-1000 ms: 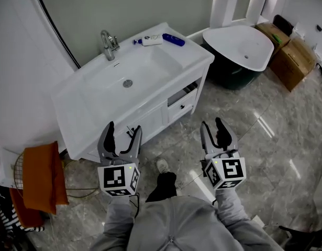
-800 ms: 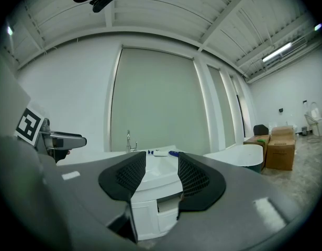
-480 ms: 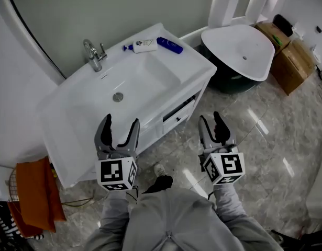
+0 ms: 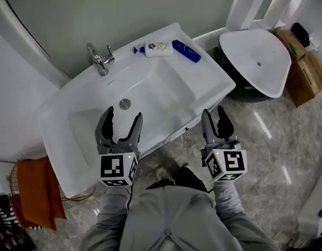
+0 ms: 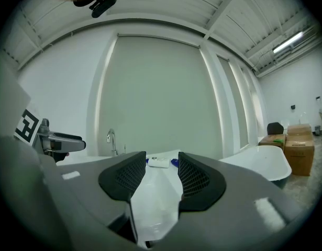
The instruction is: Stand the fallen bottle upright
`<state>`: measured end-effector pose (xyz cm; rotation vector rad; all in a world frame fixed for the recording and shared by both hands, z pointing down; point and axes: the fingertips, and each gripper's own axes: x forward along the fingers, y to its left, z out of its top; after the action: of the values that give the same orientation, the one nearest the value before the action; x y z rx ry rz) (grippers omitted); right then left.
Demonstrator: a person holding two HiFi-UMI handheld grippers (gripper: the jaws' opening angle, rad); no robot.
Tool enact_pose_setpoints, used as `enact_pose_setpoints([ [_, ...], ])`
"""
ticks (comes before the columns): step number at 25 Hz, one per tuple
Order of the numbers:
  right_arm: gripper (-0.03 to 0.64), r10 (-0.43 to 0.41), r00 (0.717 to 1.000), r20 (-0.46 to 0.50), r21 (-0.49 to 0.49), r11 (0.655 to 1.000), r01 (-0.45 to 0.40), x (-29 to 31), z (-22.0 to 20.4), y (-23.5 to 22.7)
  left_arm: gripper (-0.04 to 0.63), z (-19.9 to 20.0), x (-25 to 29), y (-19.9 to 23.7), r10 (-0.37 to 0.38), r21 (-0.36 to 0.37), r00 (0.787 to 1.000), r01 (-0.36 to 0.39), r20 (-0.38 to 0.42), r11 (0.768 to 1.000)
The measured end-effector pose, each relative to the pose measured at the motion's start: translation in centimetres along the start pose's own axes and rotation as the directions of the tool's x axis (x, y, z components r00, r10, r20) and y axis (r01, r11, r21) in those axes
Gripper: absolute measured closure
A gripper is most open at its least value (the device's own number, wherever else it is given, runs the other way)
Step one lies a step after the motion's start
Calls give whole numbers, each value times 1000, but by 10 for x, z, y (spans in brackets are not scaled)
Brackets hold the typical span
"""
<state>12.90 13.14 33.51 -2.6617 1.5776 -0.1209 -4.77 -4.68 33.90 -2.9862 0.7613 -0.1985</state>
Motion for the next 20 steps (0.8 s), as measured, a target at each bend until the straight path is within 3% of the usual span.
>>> enact_pose_setpoints([
  [4, 442, 47, 999, 0, -11, 999, -47, 40, 6, -5, 222, 0, 23, 11, 40, -9, 999, -40, -9, 999],
  [8, 442, 138, 990, -14, -24, 990, -138, 89, 7, -8, 222, -1, 46, 27, 126, -23, 992, -127, -15, 992],
  [16, 440, 308, 951, -38, -59, 949, -310, 185, 16, -10, 222, 4, 88, 55, 293, -46, 956, -294, -28, 955],
  [20, 440, 365, 929, -59, -70, 927, -368, 218, 16, -9, 222, 6, 100, 59, 335, -38, 941, -337, -49, 941],
])
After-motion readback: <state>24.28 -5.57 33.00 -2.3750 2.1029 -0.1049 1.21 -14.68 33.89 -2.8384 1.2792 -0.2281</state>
